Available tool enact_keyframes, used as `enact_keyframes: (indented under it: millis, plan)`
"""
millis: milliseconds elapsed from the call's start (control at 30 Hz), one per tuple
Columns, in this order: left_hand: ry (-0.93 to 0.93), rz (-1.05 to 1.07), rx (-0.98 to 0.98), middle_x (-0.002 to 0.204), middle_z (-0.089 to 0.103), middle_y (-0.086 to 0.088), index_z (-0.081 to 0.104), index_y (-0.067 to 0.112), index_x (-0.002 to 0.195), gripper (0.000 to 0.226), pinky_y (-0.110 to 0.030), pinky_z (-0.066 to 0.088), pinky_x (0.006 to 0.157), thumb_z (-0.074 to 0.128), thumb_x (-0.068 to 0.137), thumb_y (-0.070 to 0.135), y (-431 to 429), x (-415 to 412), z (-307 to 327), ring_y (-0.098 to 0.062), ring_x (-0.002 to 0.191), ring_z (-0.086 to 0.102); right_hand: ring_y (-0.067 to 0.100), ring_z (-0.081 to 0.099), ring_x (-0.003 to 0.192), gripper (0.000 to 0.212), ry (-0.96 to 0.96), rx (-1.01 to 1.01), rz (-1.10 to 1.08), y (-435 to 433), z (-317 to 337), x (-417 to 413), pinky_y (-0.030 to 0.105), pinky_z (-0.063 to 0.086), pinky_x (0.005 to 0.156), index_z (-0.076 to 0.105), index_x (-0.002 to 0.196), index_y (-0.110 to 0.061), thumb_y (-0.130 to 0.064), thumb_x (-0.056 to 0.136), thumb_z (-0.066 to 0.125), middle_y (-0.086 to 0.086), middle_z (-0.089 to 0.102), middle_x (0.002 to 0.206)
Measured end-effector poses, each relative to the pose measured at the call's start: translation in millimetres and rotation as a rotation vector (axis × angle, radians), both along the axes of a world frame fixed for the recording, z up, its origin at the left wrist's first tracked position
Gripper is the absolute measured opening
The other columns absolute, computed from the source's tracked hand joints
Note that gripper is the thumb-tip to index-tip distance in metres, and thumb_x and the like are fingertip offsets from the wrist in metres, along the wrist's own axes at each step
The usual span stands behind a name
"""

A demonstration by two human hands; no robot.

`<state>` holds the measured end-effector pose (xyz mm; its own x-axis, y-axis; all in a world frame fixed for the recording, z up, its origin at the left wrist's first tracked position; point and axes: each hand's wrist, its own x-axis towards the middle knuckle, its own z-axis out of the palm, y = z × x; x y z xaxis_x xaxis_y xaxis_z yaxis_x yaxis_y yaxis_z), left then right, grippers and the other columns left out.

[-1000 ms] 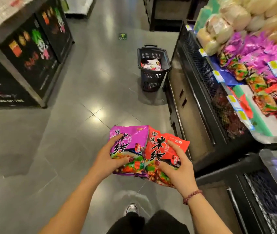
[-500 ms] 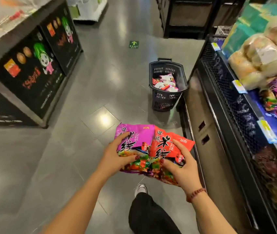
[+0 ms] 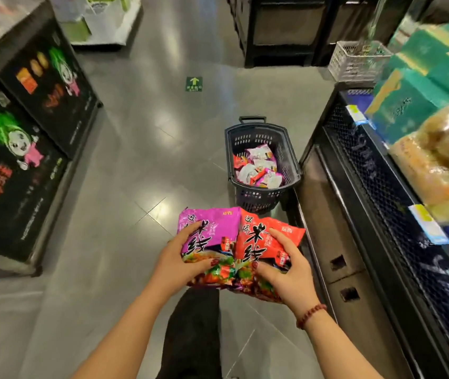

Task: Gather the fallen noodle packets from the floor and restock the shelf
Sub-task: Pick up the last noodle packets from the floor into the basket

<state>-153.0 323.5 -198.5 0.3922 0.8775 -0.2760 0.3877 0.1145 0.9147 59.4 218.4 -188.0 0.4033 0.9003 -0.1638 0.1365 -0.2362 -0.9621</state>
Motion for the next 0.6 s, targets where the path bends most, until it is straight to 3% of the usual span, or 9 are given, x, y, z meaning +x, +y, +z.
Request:
enact_keyframes:
  millis: [133, 233, 400, 600]
  plan:
    - [0.003, -0.045, 0.005, 0.125, 0.056, 0.006, 0.043, 0.061, 0.119, 0.073, -0.024, 0.058, 0.078, 0.083, 0.074, 0.02, 95.6, 24.5, -10.1, -0.012, 0.104, 0.063, -0.005, 0.058, 0.103, 0.065, -0.026, -0.008, -0.076, 82.3, -9.4, 17.0, 0.011, 0.049, 0.08, 0.052, 0.121, -0.043, -0.007, 0.074, 0.079, -0.02, 0.055, 0.119]
    - [-0.002, -0.091, -0.019, 0.12, 0.056, 0.011, 0.044, 0.055, 0.124, 0.073, -0.015, 0.054, 0.066, 0.083, 0.075, 0.018, 168.7, 44.9, -8.0, -0.005, 0.098, 0.063, -0.006, 0.06, 0.101, 0.065, -0.004, -0.018, -0.14, 147.4, -7.6, 29.6, 0.02, 0.052, 0.086, 0.054, 0.12, -0.042, -0.004, 0.073, 0.079, -0.021, 0.057, 0.117]
    - [0.007, -0.149, -0.077, 0.118, 0.057, 0.015, 0.048, 0.052, 0.126, 0.073, -0.027, 0.059, 0.078, 0.084, 0.074, 0.016, 263.6, 82.2, -9.9, -0.009, 0.1, 0.065, -0.004, 0.063, 0.098, 0.064, 0.064, -0.049, -0.248, 221.7, -8.2, 57.4, 0.016, 0.054, 0.075, 0.057, 0.121, -0.038, 0.0, 0.073, 0.078, -0.015, 0.061, 0.115]
    - [0.003, -0.183, -0.154, 0.118, 0.056, 0.013, 0.047, 0.054, 0.12, 0.072, -0.022, 0.059, 0.07, 0.083, 0.074, 0.012, 339.8, 140.1, -27.2, -0.008, 0.097, 0.065, -0.006, 0.062, 0.096, 0.063, 0.095, -0.121, -0.264, 299.2, -25.8, 108.6, 0.014, 0.053, 0.071, 0.054, 0.117, -0.043, -0.001, 0.075, 0.076, -0.019, 0.056, 0.114]
